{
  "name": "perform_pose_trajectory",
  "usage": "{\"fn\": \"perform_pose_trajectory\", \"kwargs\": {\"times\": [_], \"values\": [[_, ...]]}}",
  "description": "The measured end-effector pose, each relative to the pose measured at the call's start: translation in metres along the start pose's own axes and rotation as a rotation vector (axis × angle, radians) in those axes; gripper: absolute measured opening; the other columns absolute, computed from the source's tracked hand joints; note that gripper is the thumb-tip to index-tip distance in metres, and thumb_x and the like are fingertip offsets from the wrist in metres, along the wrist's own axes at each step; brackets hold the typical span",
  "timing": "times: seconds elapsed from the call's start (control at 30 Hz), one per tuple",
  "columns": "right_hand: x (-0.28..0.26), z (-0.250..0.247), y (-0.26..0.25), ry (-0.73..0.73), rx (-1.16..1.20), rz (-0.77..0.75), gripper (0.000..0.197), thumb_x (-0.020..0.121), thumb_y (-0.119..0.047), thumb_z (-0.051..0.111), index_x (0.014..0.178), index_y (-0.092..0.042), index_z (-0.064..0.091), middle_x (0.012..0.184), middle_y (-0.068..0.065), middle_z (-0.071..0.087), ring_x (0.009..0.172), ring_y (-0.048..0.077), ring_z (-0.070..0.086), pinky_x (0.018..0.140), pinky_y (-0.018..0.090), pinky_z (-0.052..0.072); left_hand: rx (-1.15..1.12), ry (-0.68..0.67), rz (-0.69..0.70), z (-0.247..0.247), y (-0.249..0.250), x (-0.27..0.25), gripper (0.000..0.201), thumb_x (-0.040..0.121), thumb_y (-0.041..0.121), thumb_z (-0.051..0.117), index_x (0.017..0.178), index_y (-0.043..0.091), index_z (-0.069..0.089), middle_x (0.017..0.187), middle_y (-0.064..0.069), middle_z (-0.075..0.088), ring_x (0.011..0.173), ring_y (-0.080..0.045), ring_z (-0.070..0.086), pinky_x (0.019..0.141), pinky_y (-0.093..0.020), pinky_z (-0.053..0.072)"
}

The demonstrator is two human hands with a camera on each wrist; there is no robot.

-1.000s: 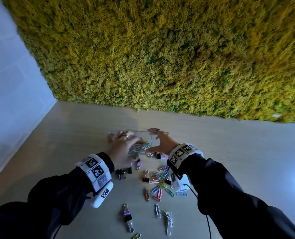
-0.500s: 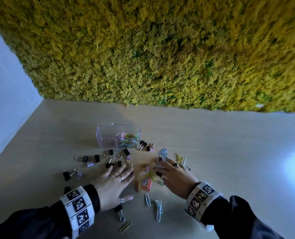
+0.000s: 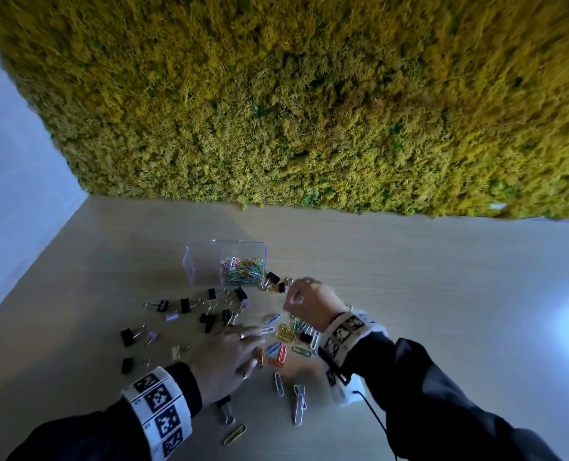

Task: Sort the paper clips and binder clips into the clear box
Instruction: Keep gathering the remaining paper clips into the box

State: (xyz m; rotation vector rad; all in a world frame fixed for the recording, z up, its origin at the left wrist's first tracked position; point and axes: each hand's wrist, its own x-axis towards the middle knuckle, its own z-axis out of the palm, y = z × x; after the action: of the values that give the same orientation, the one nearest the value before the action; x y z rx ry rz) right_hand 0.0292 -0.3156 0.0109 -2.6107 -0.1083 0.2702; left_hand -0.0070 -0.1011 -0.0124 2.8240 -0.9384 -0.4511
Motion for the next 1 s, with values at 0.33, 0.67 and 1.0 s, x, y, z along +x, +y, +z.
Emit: {"fn": "perform_pose_trajectory", "kwargs": {"times": [0.33,0.67,1.0], "values": [[0.006,-0.013,0.029,0.083,-0.078,0.03,0.027,0.088,-0.026,0.055,0.112,-0.014,0.061,0.12,0.005,0.058,0.109,0.025,0.055,0.093,0.035,0.047,0.027,-0.265,0.1,-0.017,0.03,0.039,0.07,0.094,0.044,0.033,0.145,0.009,-0.001,0.155,-0.007,-0.011,0.143,-0.017,-0.008,0.118,-0.036,0.004],[-0.025,0.013,0.028,0.094,-0.151,-0.181,0.015,0.078,-0.019,0.063,0.088,-0.011,0.071,0.108,0.009,0.064,0.102,0.028,0.056,0.09,0.033,0.049,-0.261,-0.077,-0.025,-0.02,0.021,0.013,0.056,0.092,0.017,0.05,0.142,0.023,0.025,0.151,-0.005,0.025,0.137,-0.018,0.029,0.109,-0.021,0.023],[-0.005,-0.001,0.036,-0.227,0.097,0.054,0.028,0.076,-0.011,0.069,0.066,-0.029,0.051,0.067,-0.015,0.053,0.058,-0.005,0.049,0.053,0.003,0.039,-0.306,-0.111,-0.146,-0.017,0.026,0.022,0.027,0.09,0.014,0.053,0.116,0.018,0.054,0.143,-0.015,0.035,0.133,-0.024,0.035,0.102,-0.027,0.032]]}}
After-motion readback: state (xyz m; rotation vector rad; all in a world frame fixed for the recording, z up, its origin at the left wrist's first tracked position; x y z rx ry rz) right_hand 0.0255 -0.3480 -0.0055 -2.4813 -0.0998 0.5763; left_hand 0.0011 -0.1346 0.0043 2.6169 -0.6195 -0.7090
